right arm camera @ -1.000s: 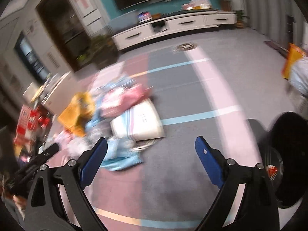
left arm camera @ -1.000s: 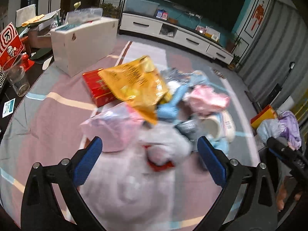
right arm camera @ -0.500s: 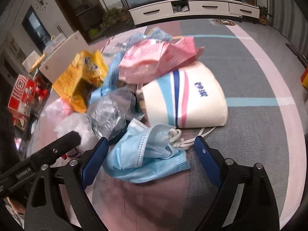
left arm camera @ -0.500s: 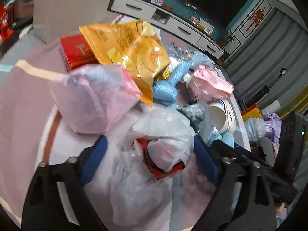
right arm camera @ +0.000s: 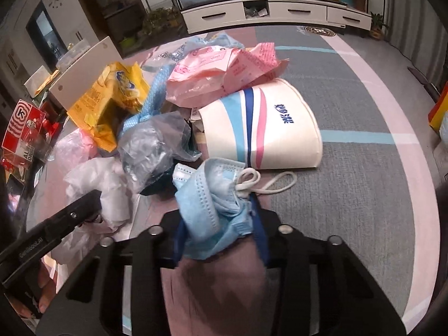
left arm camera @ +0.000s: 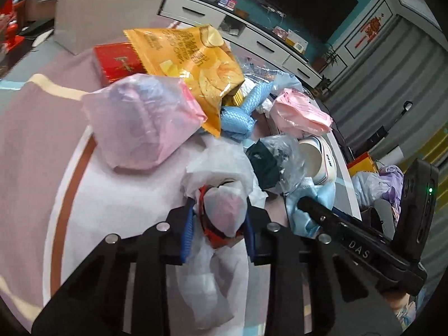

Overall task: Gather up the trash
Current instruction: 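Grasp the white plastic bag with the left gripper while the right grasps the blue mask, then carry the white bag and blue mask toward the black bin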

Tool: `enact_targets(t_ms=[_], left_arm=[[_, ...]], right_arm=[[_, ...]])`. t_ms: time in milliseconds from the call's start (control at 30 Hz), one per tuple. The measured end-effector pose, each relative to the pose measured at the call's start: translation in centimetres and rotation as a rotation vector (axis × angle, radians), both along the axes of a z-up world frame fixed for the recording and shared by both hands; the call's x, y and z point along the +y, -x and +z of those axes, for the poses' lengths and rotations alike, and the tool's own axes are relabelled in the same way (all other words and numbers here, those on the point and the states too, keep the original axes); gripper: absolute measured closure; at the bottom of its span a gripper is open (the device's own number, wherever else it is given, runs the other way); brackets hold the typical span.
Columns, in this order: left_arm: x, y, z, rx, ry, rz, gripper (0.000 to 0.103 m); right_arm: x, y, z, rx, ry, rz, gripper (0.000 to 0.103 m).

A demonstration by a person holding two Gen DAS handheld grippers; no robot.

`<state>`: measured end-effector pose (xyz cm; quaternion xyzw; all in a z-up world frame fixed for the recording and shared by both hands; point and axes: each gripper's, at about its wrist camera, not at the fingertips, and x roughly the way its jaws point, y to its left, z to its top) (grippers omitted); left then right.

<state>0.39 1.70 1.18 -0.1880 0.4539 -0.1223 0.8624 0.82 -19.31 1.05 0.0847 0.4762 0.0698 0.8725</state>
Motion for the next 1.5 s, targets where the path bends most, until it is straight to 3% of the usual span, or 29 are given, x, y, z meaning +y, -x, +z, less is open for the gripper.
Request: enact_targets(t_ms=[200, 333, 667, 833, 1067, 1500], left_arm=[[0.1, 2.6, 3.2, -0.067, -0.084, 0.035, 0.073], [-0.2, 5.0, 5.3, -0.101, -0.093, 0.056, 0.073], [-3.6, 10.2, 10.7, -0.249, -0.067, 0.071, 0.072], [-5.1, 10.5, 11.5, -0.238, -0.016, 0.062, 0.072], [-6.9, 11.1, 12.2, -0.247, -0.034, 0.052, 0.071], [-11.1, 11.3, 12.8, -0.278, -0.063, -0.025, 0.071]], right_arm=[[-0.8, 1.7, 1.9, -0.019, -0.047, 0.028, 0.067], [-1.5, 3.2, 4.0, -0.082, -0.028, 0.016, 0.067], [-3.5, 7.0, 9.3, -0.217, -0.091, 0.027, 0.067], [-4.8, 8.4, 11.4, -0.276, -0.104, 0.016, 0.066], [-6.9, 9.2, 12.4, -0.302, -0.142, -0.034, 0.066], [-8.5, 10.7, 13.4, -0.359, -0.105, -0.106, 0.066]])
